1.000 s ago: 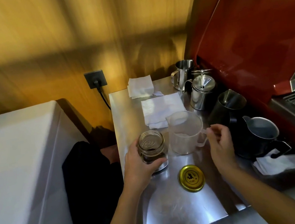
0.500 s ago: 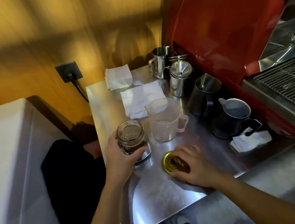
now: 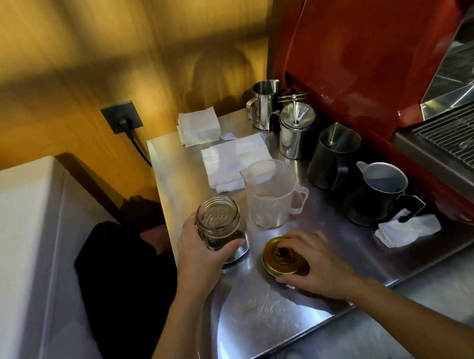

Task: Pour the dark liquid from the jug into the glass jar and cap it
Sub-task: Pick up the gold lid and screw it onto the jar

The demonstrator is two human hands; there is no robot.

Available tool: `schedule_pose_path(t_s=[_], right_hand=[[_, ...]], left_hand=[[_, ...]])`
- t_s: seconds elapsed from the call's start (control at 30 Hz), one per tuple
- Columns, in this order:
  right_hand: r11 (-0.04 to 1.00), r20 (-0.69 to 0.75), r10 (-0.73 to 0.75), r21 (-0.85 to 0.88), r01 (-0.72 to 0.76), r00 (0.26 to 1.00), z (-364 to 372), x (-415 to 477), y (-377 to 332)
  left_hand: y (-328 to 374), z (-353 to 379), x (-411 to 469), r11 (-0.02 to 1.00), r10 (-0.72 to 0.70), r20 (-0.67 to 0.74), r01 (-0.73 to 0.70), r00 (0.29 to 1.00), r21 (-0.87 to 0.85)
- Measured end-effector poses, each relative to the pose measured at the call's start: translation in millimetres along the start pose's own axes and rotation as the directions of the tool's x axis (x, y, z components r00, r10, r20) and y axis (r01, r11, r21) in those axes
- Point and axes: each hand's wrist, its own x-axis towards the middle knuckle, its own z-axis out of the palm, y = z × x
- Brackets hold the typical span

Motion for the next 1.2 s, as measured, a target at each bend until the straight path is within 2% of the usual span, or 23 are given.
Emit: schedule_pose_path(t_s=[0.2,0.3,0.4,0.53,0.73,1.2], right_hand=[[0.994,-0.215,-0.008,0.106,0.031,0.977,-31.5,28.1,-20.5],[0.991,-0.261,0.005,0.127,0.029,0.965,-47.6,45.8,-39.6],[0.988,-0.295,-0.047,0.127,0.088,0.954,-60.0,63.0,-58.9],[0.983,-0.199,-0.082,0.146,0.112,0.976,-61.9,80.7,-75.2],[0.96,-0.055,-0.271,0.051,0.274,0.961,-48.2,97.7,-78.4],[0.949,0.105,-0.316,0.024,0.315,0.943,-43.6,108.4,-73.8]], left_hand=[[1.0,1.5,-0.2,1.0,-0.013,0.009,0.013,1.0,0.0],[0.3,1.1,0.1,1.0,-0.003,0.012,0.003,1.0,-0.011],[2.7,0.0,-1.1,0.998,0.016,0.015,-0.015,1.0,-0.056],[4.3,-0.3,-2.6,0.994,0.036,0.023,-0.033,0.999,-0.103],[5.2,-0.8,-3.6,0.989,0.071,-0.004,-0.071,0.997,-0.126],[6.8,1.8,-6.4,0.99,0.106,-0.035,-0.109,0.994,-0.088]])
